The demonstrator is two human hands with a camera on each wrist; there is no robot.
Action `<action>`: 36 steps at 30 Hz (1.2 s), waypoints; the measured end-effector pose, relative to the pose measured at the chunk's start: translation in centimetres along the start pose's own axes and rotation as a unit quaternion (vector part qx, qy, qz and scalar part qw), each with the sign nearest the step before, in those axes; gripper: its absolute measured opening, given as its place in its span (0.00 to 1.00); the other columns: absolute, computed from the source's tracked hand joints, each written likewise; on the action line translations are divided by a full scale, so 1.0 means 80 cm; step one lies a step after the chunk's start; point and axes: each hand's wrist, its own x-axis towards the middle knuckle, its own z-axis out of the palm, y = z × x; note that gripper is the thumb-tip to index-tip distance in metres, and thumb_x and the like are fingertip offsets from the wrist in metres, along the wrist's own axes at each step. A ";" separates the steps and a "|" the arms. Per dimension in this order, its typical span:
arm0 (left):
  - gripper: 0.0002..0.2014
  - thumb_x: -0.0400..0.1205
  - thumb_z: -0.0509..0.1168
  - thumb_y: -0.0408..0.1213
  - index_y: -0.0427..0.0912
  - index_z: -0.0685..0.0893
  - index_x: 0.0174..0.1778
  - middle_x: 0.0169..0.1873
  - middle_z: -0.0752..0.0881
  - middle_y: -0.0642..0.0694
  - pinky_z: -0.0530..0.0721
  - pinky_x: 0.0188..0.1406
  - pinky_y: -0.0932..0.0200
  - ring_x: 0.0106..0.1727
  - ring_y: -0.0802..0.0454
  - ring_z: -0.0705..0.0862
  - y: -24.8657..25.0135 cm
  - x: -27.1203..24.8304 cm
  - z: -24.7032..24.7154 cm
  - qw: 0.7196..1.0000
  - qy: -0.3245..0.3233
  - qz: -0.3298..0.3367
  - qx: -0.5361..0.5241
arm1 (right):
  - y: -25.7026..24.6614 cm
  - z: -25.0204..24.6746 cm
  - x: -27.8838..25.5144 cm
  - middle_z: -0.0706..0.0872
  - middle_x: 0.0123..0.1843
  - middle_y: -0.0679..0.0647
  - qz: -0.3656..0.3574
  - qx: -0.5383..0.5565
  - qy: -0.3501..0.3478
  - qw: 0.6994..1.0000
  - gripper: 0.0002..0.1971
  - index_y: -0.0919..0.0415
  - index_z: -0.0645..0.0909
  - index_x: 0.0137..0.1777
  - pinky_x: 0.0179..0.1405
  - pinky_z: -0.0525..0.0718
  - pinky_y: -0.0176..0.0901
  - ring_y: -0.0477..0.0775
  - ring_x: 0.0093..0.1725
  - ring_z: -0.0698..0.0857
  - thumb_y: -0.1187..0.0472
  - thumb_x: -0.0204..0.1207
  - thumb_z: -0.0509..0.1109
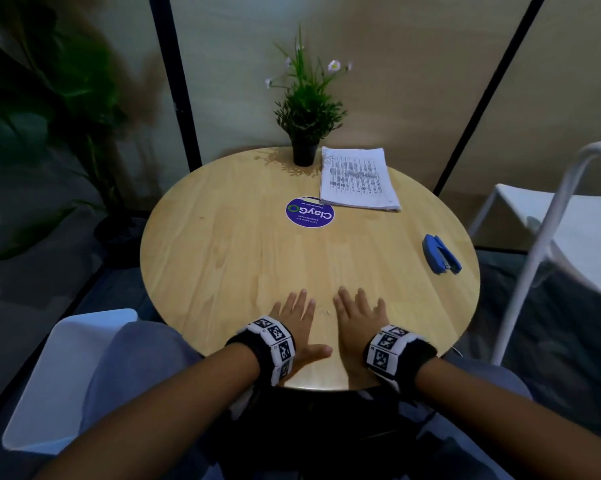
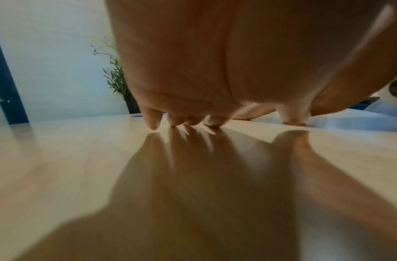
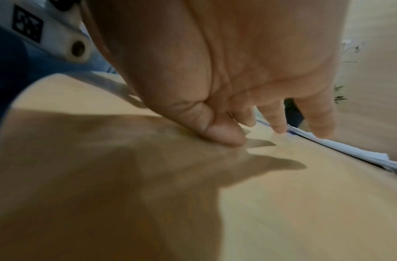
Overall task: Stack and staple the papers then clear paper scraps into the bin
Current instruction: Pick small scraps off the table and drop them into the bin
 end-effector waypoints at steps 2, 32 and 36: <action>0.43 0.80 0.51 0.64 0.45 0.41 0.83 0.83 0.36 0.39 0.46 0.82 0.39 0.84 0.41 0.38 0.002 -0.002 -0.004 1.000 0.011 0.009 -0.002 | -0.009 -0.007 -0.003 0.37 0.86 0.53 -0.024 0.025 0.005 0.999 0.41 0.58 0.40 0.84 0.79 0.50 0.70 0.65 0.84 0.41 0.48 0.80 0.60; 0.15 0.72 0.74 0.32 0.41 0.87 0.55 0.48 0.87 0.46 0.79 0.46 0.64 0.43 0.54 0.81 -0.014 0.019 -0.021 0.920 0.155 -0.069 -0.354 | 0.041 -0.043 0.057 0.92 0.35 0.52 -0.103 0.498 0.019 0.861 0.05 0.53 0.92 0.32 0.54 0.87 0.46 0.56 0.46 0.90 0.64 0.62 0.83; 0.15 0.74 0.73 0.33 0.40 0.86 0.56 0.49 0.88 0.45 0.79 0.47 0.64 0.46 0.51 0.83 -0.009 0.013 -0.024 0.928 0.151 -0.064 -0.336 | 0.036 -0.042 0.050 0.90 0.35 0.51 -0.085 0.478 0.023 0.874 0.03 0.56 0.90 0.34 0.45 0.86 0.38 0.51 0.43 0.88 0.62 0.66 0.80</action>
